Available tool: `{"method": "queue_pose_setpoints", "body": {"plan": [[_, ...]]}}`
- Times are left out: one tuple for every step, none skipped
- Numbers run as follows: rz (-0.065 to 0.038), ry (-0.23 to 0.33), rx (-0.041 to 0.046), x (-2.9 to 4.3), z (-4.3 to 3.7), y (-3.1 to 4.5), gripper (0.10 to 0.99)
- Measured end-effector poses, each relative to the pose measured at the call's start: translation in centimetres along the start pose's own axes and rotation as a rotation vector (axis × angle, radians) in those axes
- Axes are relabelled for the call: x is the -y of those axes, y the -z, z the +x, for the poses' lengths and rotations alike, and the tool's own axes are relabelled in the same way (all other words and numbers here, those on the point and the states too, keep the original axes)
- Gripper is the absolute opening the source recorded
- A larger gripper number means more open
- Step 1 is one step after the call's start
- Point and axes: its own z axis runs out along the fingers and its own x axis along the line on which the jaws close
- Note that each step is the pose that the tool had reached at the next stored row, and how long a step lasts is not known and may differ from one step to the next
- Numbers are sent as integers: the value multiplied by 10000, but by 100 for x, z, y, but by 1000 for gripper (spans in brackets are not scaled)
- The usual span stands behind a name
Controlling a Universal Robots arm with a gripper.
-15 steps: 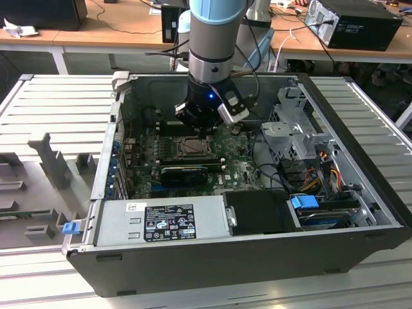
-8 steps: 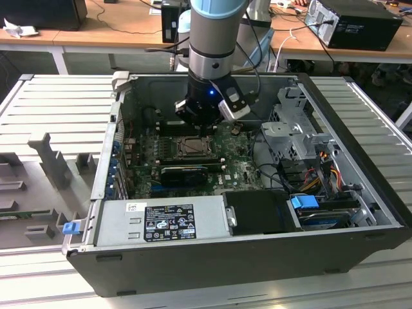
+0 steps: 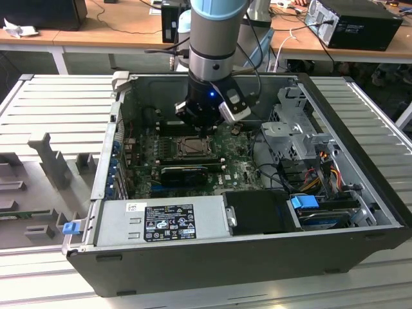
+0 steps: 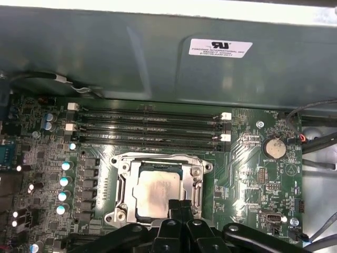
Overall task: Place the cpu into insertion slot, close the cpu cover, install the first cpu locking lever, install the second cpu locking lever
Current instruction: 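Install the second cpu locking lever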
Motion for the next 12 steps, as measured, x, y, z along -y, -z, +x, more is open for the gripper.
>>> {"method": "queue_pose_setpoints", "body": {"plan": [[0, 0, 0, 4, 0, 1, 106], [0, 1, 0, 8, 0, 1, 106], [0, 0, 0, 12, 1, 2, 106], [-1, 0, 0, 16, 1, 2, 106], [0, 1, 0, 23, 1, 3, 106], [-1, 0, 0, 26, 1, 3, 106], [0, 0, 0, 29, 1, 3, 106], [0, 1, 0, 35, 2, 4, 106], [0, 0, 0, 42, 2, 5, 106], [0, 0, 0, 46, 2, 6, 106], [1, 0, 0, 49, 2, 6, 106], [0, 0, 0, 55, 3, 7, 106]]}}
